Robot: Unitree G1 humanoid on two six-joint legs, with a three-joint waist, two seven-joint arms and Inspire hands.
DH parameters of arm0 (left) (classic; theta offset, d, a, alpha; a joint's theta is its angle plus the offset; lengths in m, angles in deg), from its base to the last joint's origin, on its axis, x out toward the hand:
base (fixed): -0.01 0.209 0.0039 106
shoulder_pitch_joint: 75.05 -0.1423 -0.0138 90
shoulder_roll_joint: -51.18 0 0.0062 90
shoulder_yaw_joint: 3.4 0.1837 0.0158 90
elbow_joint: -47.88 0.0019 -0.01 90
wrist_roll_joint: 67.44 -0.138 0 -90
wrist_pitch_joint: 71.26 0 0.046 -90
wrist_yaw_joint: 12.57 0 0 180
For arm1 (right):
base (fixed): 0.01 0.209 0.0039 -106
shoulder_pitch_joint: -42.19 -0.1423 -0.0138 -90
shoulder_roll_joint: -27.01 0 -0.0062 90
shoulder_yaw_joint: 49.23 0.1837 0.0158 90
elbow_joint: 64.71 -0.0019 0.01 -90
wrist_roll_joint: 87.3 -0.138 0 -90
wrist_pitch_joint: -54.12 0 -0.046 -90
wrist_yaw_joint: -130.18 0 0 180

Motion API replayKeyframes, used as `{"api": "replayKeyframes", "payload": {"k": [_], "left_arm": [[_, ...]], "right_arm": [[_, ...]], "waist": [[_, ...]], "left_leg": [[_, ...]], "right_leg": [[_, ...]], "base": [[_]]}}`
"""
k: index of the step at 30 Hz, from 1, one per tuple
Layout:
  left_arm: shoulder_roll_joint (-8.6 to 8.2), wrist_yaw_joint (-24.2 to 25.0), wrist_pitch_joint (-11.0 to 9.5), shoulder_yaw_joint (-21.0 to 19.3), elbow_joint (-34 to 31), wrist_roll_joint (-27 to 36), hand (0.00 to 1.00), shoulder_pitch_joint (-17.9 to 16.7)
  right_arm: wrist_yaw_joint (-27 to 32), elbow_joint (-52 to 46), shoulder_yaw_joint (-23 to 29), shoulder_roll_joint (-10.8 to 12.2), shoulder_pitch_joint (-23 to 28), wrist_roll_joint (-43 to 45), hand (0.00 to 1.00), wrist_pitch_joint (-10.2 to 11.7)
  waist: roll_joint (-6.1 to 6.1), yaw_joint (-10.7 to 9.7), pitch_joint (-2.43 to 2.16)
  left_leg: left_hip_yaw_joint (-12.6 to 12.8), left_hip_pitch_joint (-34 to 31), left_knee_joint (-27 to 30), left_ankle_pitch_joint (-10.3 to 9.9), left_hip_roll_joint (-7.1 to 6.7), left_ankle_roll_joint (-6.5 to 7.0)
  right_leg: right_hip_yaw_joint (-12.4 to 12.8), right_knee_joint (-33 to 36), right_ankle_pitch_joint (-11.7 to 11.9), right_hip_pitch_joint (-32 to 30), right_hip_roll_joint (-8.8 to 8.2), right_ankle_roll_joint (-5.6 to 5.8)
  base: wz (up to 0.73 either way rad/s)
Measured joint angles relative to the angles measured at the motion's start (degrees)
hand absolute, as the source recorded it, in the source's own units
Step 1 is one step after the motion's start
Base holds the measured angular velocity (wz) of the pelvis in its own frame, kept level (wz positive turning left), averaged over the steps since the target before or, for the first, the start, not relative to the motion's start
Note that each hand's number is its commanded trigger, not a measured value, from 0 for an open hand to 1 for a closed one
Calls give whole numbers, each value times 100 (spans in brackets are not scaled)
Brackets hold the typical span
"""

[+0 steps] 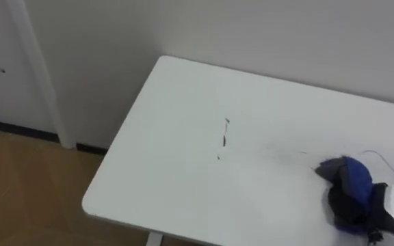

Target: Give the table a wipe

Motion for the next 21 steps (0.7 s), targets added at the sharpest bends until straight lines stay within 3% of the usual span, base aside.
{"api": "replayKeyframes", "payload": {"k": [2, 3, 4, 5, 6, 7, 8, 9, 10, 11, 12, 13, 14, 16, 18, 21], "left_arm": [[18, 9, 8, -8, 57, 2, 0, 217], [16, 23, 14, -6, 63, 0, 0, 243], [16, 51, 19, 16, 62, -13, 0, 250], [25, 57, 28, 97, 50, -9, 0, 253], [16, 58, 23, 122, 40, -7, 0, 256], [-35, 63, 21, 215, 9, -8, 0, 237], [-66, 82, 17, 286, -55, -14, 0, 161], [-87, 108, 14, 294, -74, -50, 0, 132], [-128, 122, 4, 297, -109, -146, 0, 25], [-135, 121, -11, 296, -156, -196, 0, -134], [-134, 121, -10, 287, -169, -248, 0, -254], [-138, 121, 24, 244, -170, -308, 0, -460], [-161, 120, 37, 129, -165, -329, 0, -633], [-178, 119, 39, 60, -133, -323, 0, -826], [-188, 125, 37, 75, -119, -253, 0, -902], [-287, 155, 34, 112, -14, -145, 0, -756]], "right_arm": [[-224, -243, -282, 130, -297, 52, 100, -66], [-318, -325, -347, 144, -380, 142, 100, -70], [-452, -396, -523, 144, -575, 373, 100, -68], [-555, -478, -596, 143, -727, 620, 100, -45], [-575, -564, -601, 131, -748, 705, 100, -37], [-569, -656, -560, 82, -705, 757, 100, -4], [-515, -774, -458, 27, -577, 820, 100, 27], [-478, -818, -396, -34, -478, 858, 100, 65], [-387, -812, -207, -153, -263, 920, 100, 162], [-279, -752, 4, -261, -48, 920, 100, 224], [-225, -741, 112, -315, 91, 920, 100, 243], [-128, -743, 389, -434, 466, 905, 100, 287], [-60, -737, 649, -514, 799, 822, 100, 293], [-27, -692, 869, -640, 976, 651, 100, 256], [-63, -640, 865, -697, 837, 620, 100, 191], [-193, -790, 631, -485, 441, 701, 100, -164]], "waist": [[-157, 111, 57], [-178, 135, 69], [-207, 184, 82], [-247, 166, 80], [-261, 97, 81], [-211, -64, 79], [-166, -214, 53], [-181, -298, 29], [-196, -351, 14], [-225, -389, 0], [-255, -435, 11], [-208, -486, -6], [-205, -480, -22], [-153, -397, -30], [-48, -351, -37], [48, -138, -5]], "left_leg": [[-360, -119, -38, 59, 72, -209], [-491, -155, -44, 65, 102, -280], [-678, -202, -92, 89, 193, -441], [-885, -298, -174, 156, 279, -621], [-1000, -374, -200, 198, 318, -711], [-1147, -487, -309, 330, 419, -920], [-1161, -542, -501, 566, 555, -1078], [-1104, -554, -607, 720, 595, -1128], [-744, -540, -728, 987, 669, -1116], [-468, -515, -698, 1142, 659, -1062], [-412, -485, -664, 1164, 620, -1042], [-339, -377, -623, 1166, 516, -1037], [-321, -242, -645, 1145, 416, -1003], [-311, -56, -702, 1104, 351, -938], [-304, 19, -729, 1067, 349, -882], [-190, 156, -891, 1046, 347, -851]], "right_leg": [[-12, -425, 322, 7, 156, -10], [4, -520, 385, -1, 237, -24], [-49, -662, 504, -31, 437, -54], [-264, -664, 708, -42, 631, -127], [-478, -674, 665, -24, 683, -35], [-703, -642, 439, -1, 834, 18], [-833, -530, 203, -8, 958, -76], [-870, -476, 97, -26, 989, -114], [-880, -394, -97, 7, 1021, -188], [-984, -346, -250, 75, 1021, -261], [-1036, -368, -304, 158, 1037, -297], [-1116, -428, -368, 335, 1071, -346], [-1097, -506, -405, 482, 1127, -395], [-1006, -524, -439, 556, 1208, -484], [-841, -515, -429, 513, 1312, -583], [-542, -445, -379, 349, 1425, -711]], "base": [[-27], [-26], [-18], [0], [52], [103], [117], [124], [98], [82], [58], [48], [31], [-20], [-47], [-61]]}}
